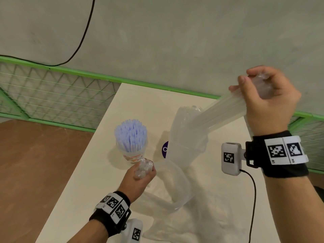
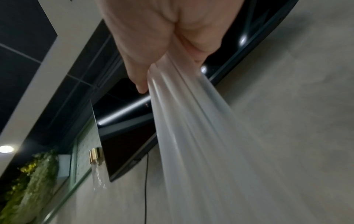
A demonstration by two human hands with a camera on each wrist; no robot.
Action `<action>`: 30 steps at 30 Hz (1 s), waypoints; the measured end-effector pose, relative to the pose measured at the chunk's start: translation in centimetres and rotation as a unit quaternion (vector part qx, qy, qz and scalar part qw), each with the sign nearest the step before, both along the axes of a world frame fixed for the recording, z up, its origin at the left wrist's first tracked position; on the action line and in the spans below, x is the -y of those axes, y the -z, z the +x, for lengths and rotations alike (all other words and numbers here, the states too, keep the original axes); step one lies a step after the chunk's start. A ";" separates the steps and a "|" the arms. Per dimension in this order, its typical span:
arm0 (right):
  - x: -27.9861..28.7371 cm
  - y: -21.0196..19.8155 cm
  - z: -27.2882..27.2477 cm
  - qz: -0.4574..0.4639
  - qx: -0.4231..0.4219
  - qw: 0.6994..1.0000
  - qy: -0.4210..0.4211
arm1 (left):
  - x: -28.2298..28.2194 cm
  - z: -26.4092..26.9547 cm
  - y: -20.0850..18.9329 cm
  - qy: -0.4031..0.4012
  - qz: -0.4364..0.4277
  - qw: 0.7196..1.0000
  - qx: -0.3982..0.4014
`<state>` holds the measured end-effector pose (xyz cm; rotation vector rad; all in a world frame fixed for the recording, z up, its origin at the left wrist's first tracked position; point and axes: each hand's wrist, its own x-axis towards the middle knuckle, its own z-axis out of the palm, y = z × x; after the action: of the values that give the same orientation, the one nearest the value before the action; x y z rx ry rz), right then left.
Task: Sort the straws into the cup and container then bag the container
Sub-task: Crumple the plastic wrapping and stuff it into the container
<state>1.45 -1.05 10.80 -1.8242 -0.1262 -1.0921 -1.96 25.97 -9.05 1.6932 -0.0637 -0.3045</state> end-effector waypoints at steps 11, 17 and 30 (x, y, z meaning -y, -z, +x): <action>-0.2 1.3 -0.9 -0.040 -0.040 0.998 0.041 | -0.1 0.2 -0.1 0.022 0.015 0.999 0.024; 0.1 0.9 0.7 -0.066 -0.047 0.996 0.024 | -0.2 0.2 -0.2 0.020 0.013 1.000 0.019; -2.6 1.3 1.6 0.060 -0.053 0.997 0.002 | -0.2 0.5 0.3 0.024 0.016 1.000 -0.003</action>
<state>3.03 1.52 9.50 -1.7702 0.0073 -0.9826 -1.51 26.17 -9.34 1.7238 -0.0965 -0.3482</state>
